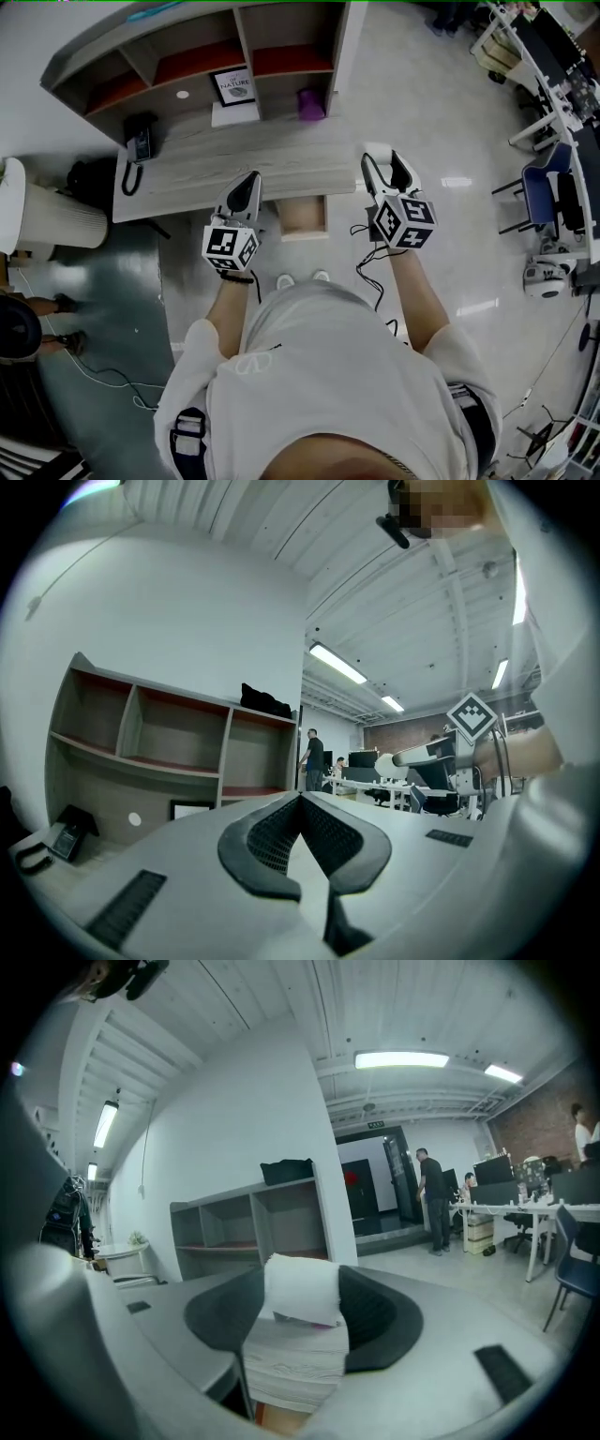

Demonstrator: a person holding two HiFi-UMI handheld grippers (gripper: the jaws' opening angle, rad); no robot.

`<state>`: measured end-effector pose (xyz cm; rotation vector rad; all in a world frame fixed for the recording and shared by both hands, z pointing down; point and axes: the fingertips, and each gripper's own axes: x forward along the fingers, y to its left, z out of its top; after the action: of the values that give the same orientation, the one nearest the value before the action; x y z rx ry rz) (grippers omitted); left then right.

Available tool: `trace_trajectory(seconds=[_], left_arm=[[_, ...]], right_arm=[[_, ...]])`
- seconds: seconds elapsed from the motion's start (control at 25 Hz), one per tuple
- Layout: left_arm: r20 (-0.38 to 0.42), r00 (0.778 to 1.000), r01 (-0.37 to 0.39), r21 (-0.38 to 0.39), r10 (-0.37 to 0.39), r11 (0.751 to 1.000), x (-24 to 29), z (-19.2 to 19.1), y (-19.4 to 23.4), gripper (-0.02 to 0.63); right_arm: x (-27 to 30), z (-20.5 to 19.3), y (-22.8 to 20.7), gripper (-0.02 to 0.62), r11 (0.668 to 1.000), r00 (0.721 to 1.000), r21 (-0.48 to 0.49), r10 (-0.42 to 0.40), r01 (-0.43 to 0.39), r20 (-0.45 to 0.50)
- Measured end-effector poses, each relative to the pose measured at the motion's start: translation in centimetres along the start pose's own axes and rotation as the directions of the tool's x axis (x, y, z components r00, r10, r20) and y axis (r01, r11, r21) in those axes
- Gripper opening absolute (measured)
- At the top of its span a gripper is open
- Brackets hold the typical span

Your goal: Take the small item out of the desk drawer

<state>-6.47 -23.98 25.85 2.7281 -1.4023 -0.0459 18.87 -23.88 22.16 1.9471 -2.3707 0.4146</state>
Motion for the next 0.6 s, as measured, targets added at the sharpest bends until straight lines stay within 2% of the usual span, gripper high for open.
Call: trace_trajectory(seconds=[0.2,0.6], left_arm=[[0.041,0.999,0.004,0.004,-0.004,1.0,0.4,1.8,-0.3,-0.002],[0.057,0.998,-0.008,0.008,0.007,1.0,1.1,2.6,0.6,-0.002]], right_arm=[[0.1,1.5,0.6,0.249,1.0,0.999,-0.02,0.021,-0.02,0.027],[1.3,3.0,0.8,0.249,0.999,0.998,-0.001,0.037,-0.037,0.05]])
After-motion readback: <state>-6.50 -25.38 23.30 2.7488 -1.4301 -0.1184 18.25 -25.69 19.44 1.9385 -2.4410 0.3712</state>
